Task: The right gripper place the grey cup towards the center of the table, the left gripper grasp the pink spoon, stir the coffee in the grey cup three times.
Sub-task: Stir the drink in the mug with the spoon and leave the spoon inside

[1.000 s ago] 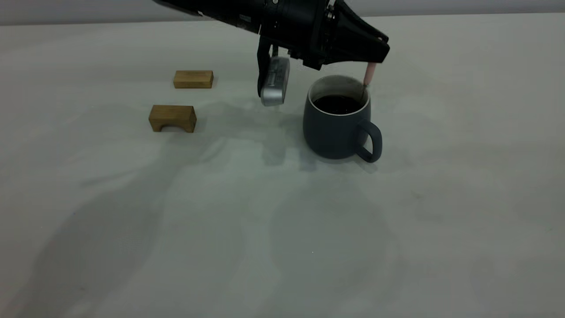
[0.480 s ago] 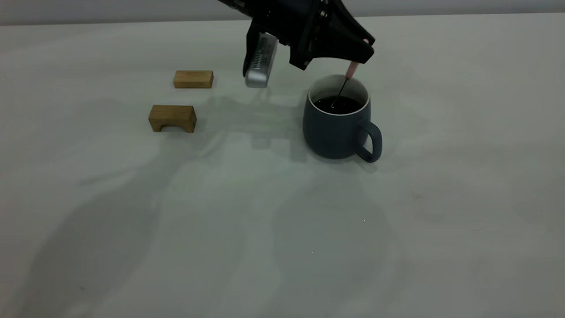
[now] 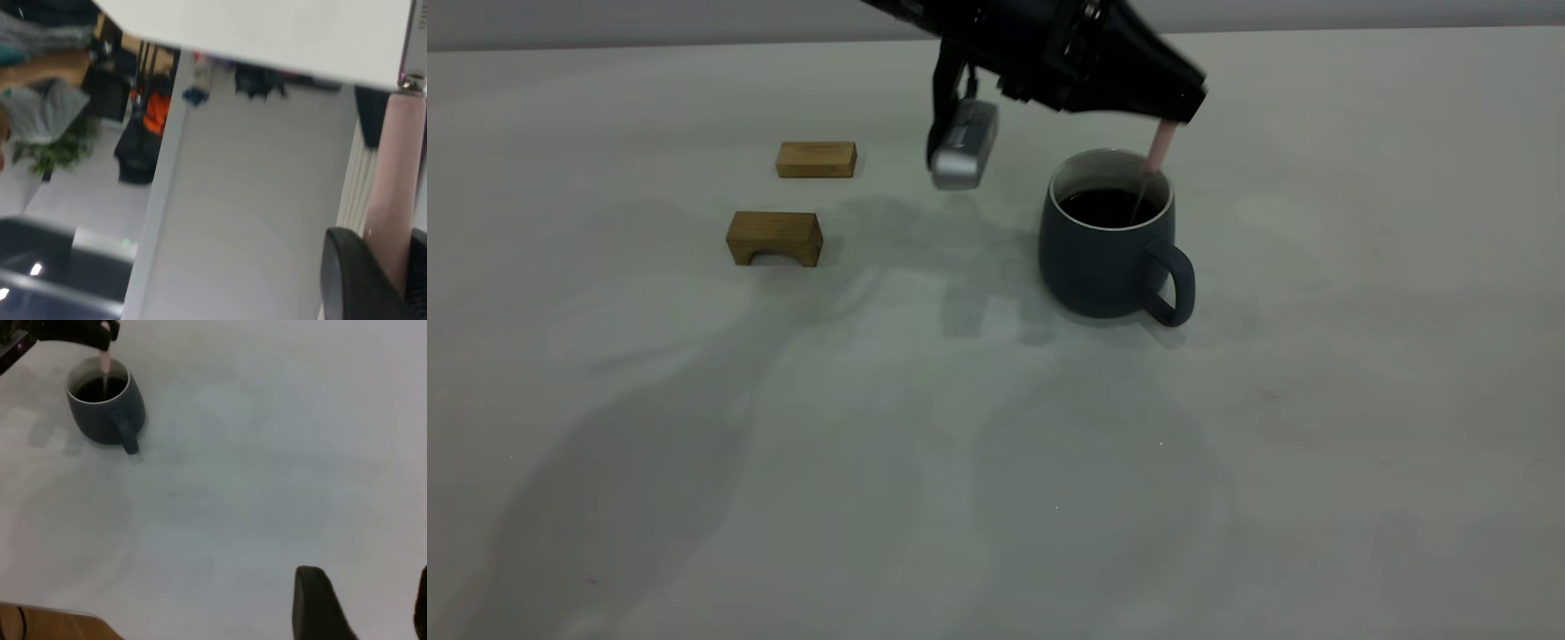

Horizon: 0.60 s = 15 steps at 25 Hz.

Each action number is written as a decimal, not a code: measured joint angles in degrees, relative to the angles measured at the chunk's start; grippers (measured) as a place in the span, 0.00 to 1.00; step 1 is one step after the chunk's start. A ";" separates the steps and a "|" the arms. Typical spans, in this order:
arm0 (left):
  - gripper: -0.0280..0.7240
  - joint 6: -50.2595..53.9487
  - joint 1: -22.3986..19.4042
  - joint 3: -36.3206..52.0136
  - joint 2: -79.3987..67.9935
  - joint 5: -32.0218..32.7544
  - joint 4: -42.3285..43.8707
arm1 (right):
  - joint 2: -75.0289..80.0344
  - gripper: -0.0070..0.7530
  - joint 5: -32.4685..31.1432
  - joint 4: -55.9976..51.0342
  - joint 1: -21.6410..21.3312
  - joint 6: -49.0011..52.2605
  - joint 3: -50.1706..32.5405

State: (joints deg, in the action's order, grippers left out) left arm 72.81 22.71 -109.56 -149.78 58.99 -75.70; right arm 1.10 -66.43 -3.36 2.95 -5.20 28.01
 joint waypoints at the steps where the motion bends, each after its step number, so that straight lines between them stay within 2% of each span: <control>1: 0.27 0.69 -0.11 0.00 0.00 -0.53 1.62 | 0.00 0.52 0.00 0.00 0.00 0.00 0.00; 4: 0.27 0.60 -0.75 0.00 0.00 -2.50 4.61 | 0.00 0.52 0.00 0.00 0.00 0.00 0.00; 10: 0.27 -10.85 -1.09 0.00 0.33 -6.02 3.15 | 0.00 0.52 0.00 0.00 0.00 0.00 0.00; 15: 0.27 -13.11 -0.91 0.00 0.16 -2.71 -3.33 | 0.00 0.52 0.00 0.00 0.00 0.00 0.00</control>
State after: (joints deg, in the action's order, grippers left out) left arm 59.70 21.80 -109.56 -149.62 56.28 -79.03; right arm 1.10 -66.43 -3.36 2.95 -5.20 28.01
